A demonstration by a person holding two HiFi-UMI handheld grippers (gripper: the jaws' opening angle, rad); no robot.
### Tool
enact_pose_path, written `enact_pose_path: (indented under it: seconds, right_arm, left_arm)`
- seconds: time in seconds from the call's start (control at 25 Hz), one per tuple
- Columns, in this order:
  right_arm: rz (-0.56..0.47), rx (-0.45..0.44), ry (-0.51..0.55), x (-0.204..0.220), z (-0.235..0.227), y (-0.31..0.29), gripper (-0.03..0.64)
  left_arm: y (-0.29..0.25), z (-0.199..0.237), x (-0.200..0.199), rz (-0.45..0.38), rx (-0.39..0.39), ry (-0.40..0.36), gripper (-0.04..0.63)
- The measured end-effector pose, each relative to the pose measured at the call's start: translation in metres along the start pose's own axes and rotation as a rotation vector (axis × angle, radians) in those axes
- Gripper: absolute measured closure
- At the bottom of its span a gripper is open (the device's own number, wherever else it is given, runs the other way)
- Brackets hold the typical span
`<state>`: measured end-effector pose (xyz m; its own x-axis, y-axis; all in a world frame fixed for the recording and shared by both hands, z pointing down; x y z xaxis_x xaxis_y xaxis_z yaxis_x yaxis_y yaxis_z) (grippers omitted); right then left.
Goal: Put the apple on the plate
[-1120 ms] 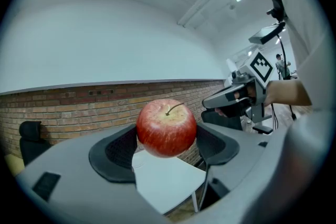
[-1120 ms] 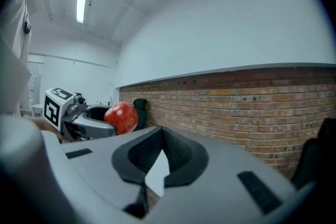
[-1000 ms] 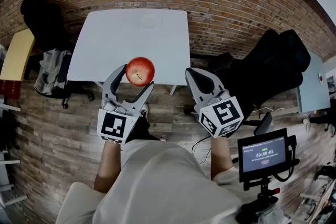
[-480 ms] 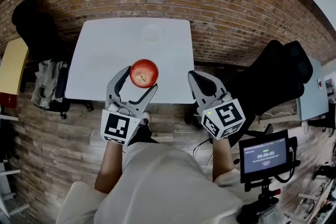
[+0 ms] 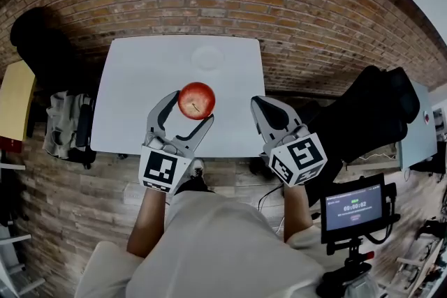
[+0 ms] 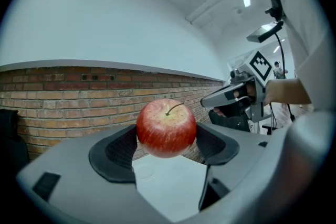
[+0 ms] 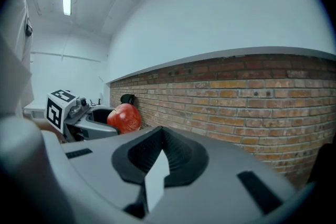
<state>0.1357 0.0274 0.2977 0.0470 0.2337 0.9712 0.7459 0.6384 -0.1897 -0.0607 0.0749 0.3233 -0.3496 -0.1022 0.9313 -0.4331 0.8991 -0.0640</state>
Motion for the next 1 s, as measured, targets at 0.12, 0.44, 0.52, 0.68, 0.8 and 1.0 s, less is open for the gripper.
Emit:
enact_pose_path:
  seconds: [0.12,0.44,0.52,0.68,0.8,1.0]
  right_arm:
    - [0.004,0.009,-0.009,-0.004,-0.005,-0.021,0.614]
    - [0.018,0.032,-0.032,-0.004,-0.011,-0.060,0.614]
    - [0.021,0.037,-0.036,-0.004,-0.011,-0.069,0.614]
    - [0.022,0.051,-0.040,-0.005,-0.013,-0.084,0.614]
    - [0.029,0.065,-0.050,-0.003,-0.015,-0.093,0.614]
    - [0.047,0.076,-0.065,0.002,-0.021,-0.104,0.614]
  left_arm:
    - [-0.013,0.016,0.008,0.003,0.016,0.006,0.236]
    - [-0.036,0.045,0.026,0.011,0.063,0.021,0.236]
    - [-0.041,0.051,0.032,0.015,0.074,0.027,0.236]
    - [-0.050,0.064,0.044,0.023,0.092,0.036,0.236]
    - [-0.059,0.072,0.052,0.030,0.107,0.038,0.236]
    - [-0.073,0.082,0.062,0.046,0.121,0.038,0.236]
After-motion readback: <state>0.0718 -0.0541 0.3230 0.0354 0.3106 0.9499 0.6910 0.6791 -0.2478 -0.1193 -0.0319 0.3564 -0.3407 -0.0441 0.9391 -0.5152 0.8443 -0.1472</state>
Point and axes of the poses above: the fingertips, and each gripper's own axes: y backward along the fingers, z to its left, x out of its underside, the point moved 7 cm from there along y, backward along the fingers, and after that the axes turned 11 degrees about -y, right-handed, at the moved point
